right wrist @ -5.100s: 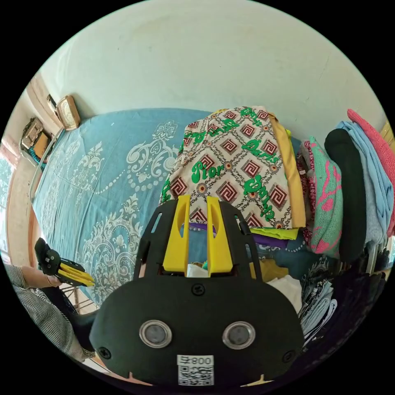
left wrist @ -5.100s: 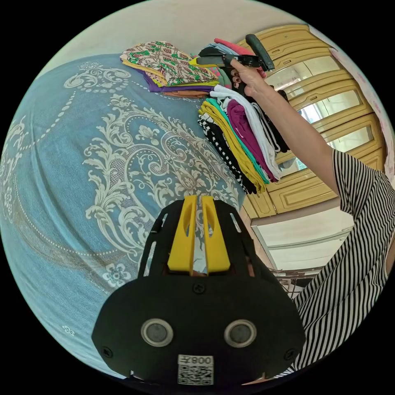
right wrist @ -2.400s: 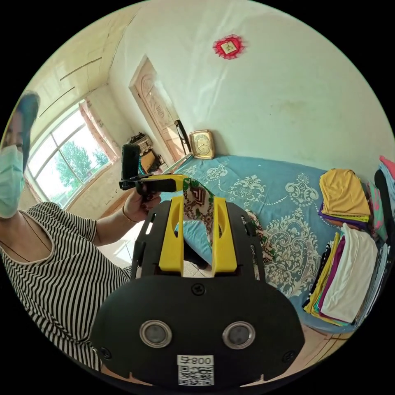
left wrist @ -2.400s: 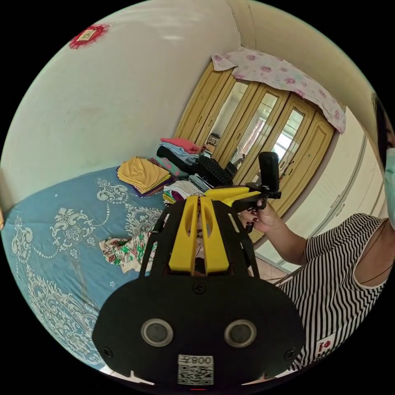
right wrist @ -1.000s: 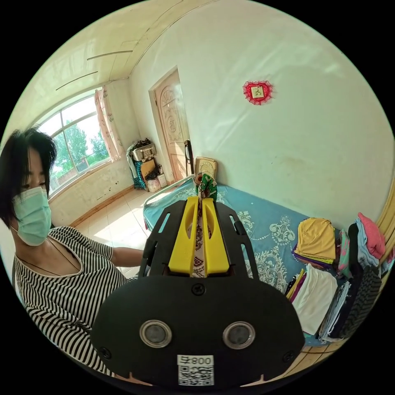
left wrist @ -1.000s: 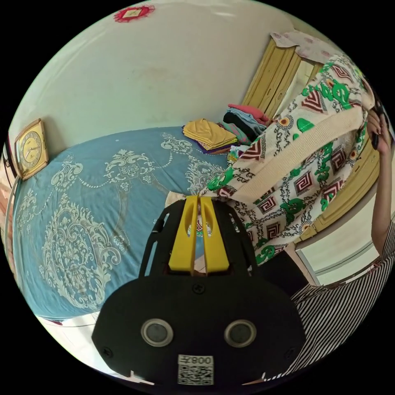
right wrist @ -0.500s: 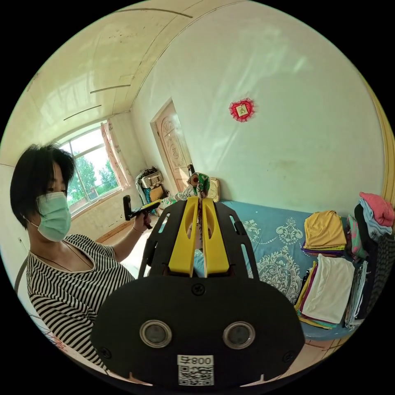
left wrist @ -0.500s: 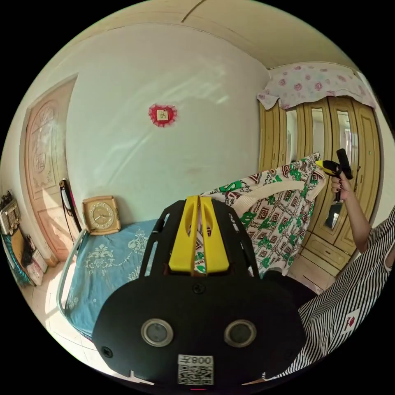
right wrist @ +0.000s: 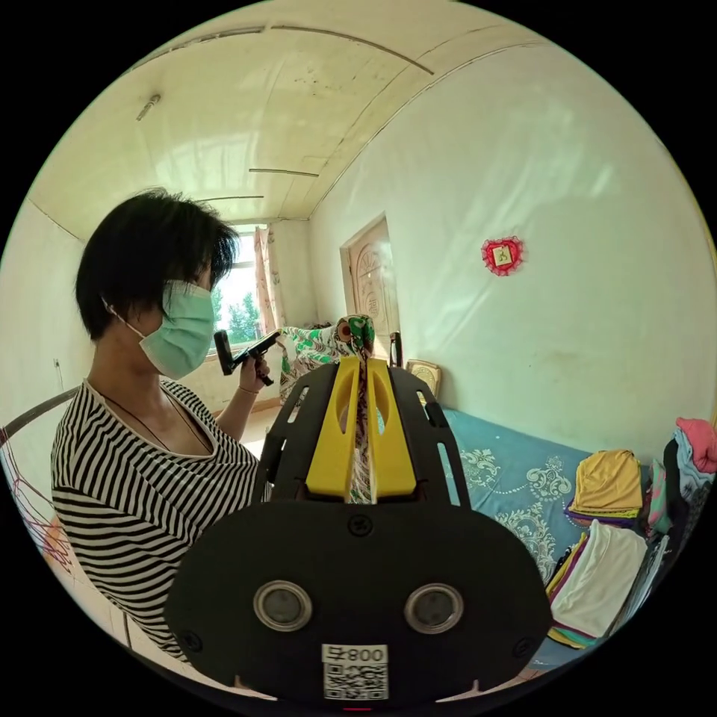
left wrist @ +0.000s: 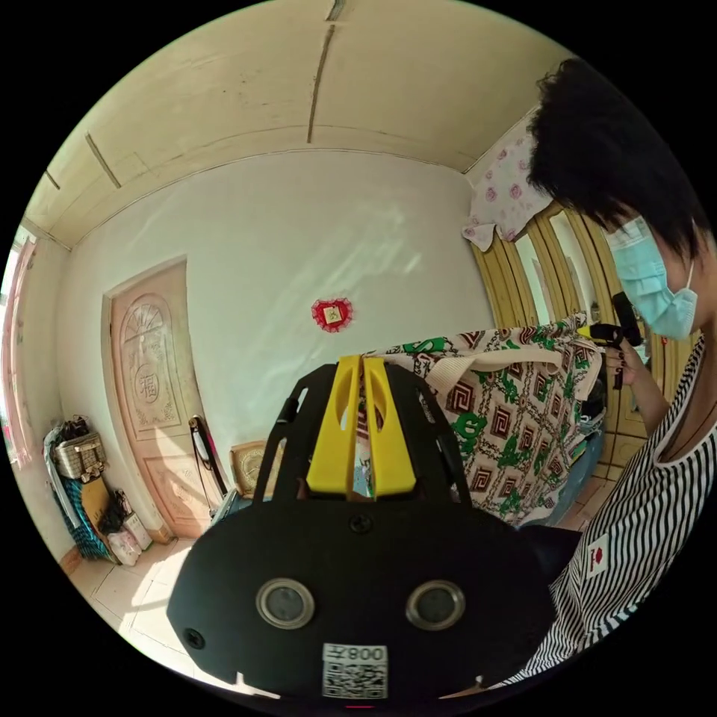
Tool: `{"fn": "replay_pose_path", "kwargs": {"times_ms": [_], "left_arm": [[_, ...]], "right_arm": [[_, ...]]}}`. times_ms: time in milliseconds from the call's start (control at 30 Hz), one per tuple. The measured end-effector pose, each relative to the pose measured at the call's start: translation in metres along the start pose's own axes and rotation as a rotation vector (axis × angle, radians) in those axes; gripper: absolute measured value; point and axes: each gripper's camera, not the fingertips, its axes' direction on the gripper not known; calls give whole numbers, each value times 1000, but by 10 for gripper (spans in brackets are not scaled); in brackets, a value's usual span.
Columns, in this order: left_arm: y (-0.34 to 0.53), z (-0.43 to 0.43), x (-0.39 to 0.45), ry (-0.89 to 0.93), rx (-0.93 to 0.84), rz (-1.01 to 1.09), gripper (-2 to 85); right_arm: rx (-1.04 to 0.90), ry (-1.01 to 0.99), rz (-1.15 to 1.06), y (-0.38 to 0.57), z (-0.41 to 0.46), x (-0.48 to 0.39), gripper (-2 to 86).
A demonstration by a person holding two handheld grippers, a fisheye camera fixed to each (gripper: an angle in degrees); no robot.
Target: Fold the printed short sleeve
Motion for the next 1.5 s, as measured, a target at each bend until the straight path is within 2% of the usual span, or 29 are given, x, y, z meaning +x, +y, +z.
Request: {"fn": "replay_pose_path", "kwargs": {"times_ms": [133, 333, 433, 633, 700, 767, 800, 900, 1000, 1133, 1267, 1500], "left_arm": [[9, 13, 1, -41, -9, 18, 4], [37, 118, -15, -39, -114, 31, 4], [61, 212, -30, -3, -214, 20, 5], [156, 462, -57, 57, -502, -80, 5], [223, 574, -62, 48, -671, -174, 6], [286, 650, -65, 127, -785, -283, 8], [331, 692, -62, 102, -879, -326, 11], [439, 758, -49, 82, -1077, -350, 16], [524, 772, -41, 144, -1171, -367, 25], [598, 741, -54, 220, -1204, -465, 53], [665, 669, -78, 333, -1179, -684, 85], [774, 531, -55, 362, -1293, -854, 109]], "right_arm": [[-2, -1, -4, 12, 28, 4, 12], [-53, 20, 42, 24, 104, 60, 12], [-105, 48, 81, 29, 159, 114, 12], [-260, 103, 263, 58, 311, 288, 16], [-347, 119, 370, 85, 386, 372, 19], [-448, 146, 471, 116, 449, 439, 22], [-529, 164, 541, 144, 490, 480, 26], [-735, 234, 762, 232, 570, 563, 42], [-862, 287, 846, 309, 608, 596, 56], [-874, 224, 918, 380, 610, 589, 59], [-884, 190, 966, 435, 587, 532, 62], [-899, 207, 1060, 496, 548, 414, 84]]}}
